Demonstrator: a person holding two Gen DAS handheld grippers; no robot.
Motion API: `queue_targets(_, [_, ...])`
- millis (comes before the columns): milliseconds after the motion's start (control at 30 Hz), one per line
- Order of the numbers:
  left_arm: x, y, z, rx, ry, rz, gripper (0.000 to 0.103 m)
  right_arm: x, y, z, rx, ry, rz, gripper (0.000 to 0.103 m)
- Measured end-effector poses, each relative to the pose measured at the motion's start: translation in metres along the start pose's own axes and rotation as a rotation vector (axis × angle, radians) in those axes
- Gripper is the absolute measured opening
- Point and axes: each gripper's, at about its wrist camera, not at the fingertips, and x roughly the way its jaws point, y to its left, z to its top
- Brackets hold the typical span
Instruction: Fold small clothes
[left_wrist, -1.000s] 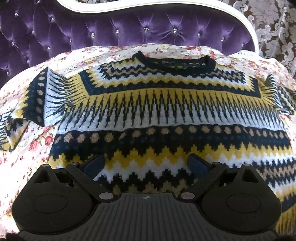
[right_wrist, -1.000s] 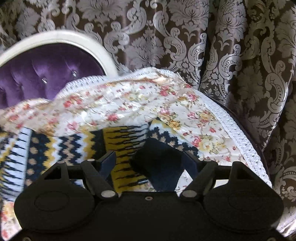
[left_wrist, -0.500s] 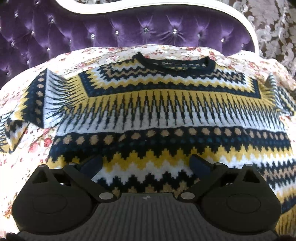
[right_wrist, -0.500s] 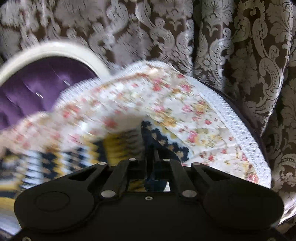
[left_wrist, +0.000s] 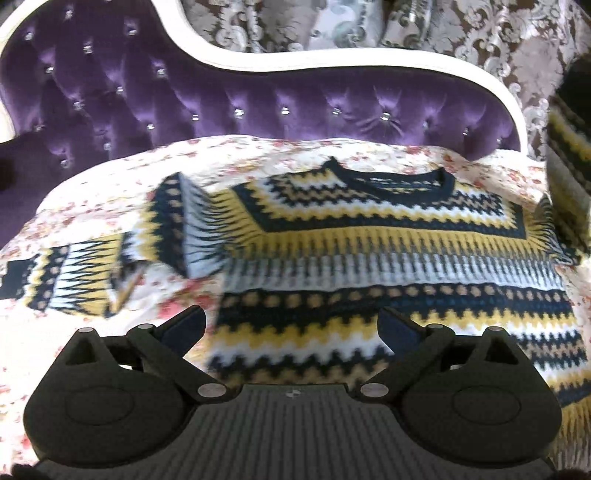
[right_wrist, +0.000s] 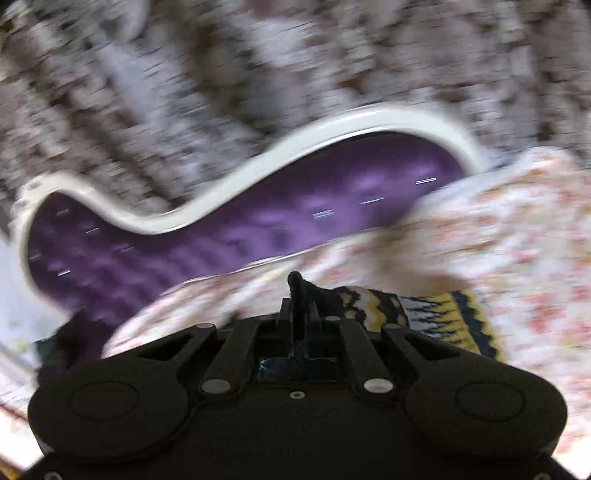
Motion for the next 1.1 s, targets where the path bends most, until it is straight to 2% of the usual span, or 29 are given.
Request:
queue_targets(100, [-0.004, 0.016, -0.004, -0.007, -0.005, 0.022, 0.1, 0.035, 0.039, -0.007, -0.016, 0.056, 0.093, 0.01])
queue_targets(267, [-0.008, 0.045, -0.011, -0.019, -0.007, 0.067, 0.1, 0.099, 0.087, -0.029, -0.044, 0.147, 0.184, 0.01])
queue_targets(467, [-0.008, 0.081, -0.018, -0.082, 0.004, 0.096, 0.1, 0.163, 0.118, -0.065, -0.072, 0.243, 0.198, 0.01])
queue_targets(533, [-0.009, 0.091, -0.02, -0.1, -0.001, 0.106, 0.1, 0.178, 0.122, -0.078, -0.076, 0.261, 0.199, 0.014])
queue_targets(567, [-0.01, 0.097, -0.021, -0.107, -0.006, 0.11, 0.1, 0.184, 0.123, -0.083, -0.078, 0.266, 0.201, 0.021])
queue_targets(633, [-0.011, 0.106, -0.023, -0.12, -0.014, 0.115, 0.1, 0.196, 0.124, -0.091, -0.081, 0.263, 0.205, 0.023])
queue_targets(667, [-0.011, 0.112, -0.024, -0.129, -0.018, 0.117, 0.1, 0.201, 0.123, -0.094, -0.074, 0.262, 0.214, 0.031])
queue_targets(700, [-0.011, 0.117, -0.025, -0.138, -0.022, 0.118, 0.1, 0.202, 0.121, -0.097, -0.059, 0.256, 0.221, 0.052])
queue_targets(733, [-0.011, 0.123, -0.026, -0.15, -0.028, 0.116, 0.1, 0.202, 0.118, -0.099, -0.045, 0.242, 0.225, 0.062])
queue_targets(767, [-0.011, 0.129, -0.026, -0.166, -0.033, 0.111, 0.1, 0.201, 0.115, -0.1, -0.043, 0.223, 0.222, 0.073])
queue_targets(867, [-0.008, 0.149, -0.027, -0.229, -0.042, 0.103, 0.1, 0.202, 0.113, -0.106, -0.08, 0.199, 0.183, 0.074])
queue_targets(967, [-0.005, 0.17, -0.026, -0.299, -0.054, 0.078, 0.1, 0.207, 0.112, -0.116, -0.134, 0.189, 0.104, 0.074])
queue_targets(1100, [-0.008, 0.196, -0.027, -0.406, -0.129, 0.031, 0.1, 0.217, 0.105, -0.134, -0.219, 0.174, -0.028, 0.074])
